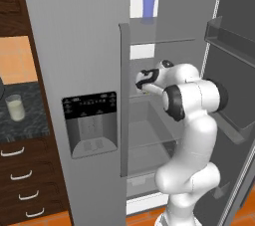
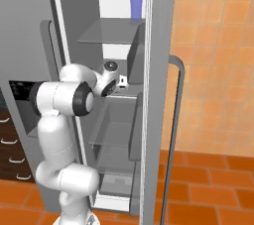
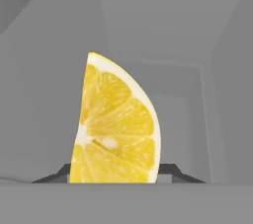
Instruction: Grab a lemon wedge from the fridge and one ice cube from the ice bowl, and put them in the glass of lemonade.
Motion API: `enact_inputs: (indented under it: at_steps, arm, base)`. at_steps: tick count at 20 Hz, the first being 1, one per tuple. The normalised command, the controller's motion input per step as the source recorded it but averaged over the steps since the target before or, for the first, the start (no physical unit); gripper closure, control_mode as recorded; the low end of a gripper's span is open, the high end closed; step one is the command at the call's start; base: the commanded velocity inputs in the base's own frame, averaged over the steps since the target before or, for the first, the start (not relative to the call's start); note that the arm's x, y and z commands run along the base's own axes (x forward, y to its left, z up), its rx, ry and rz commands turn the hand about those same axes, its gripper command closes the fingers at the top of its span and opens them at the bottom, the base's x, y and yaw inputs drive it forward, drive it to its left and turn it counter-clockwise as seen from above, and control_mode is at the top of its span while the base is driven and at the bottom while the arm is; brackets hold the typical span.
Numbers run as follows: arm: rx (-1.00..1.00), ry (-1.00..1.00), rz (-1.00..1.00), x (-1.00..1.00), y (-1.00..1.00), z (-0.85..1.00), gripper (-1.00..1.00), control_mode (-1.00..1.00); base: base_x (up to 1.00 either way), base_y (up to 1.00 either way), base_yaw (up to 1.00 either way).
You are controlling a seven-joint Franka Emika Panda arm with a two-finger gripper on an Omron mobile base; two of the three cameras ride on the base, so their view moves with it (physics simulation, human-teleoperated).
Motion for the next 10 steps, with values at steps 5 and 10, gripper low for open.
enact_inputs:
  at_steps: [5,10]
  arm:
    - [0.0,0.0,-0.13,-1.0,-0.06,0.22,1.0,-1.0]
    - [0.0,0.0,-0.05,-1.0,-0.01,0.45,1.0,-1.0]
  base:
    - [0.0,0.0,0.0]
    - [0.0,0.0,0.0]
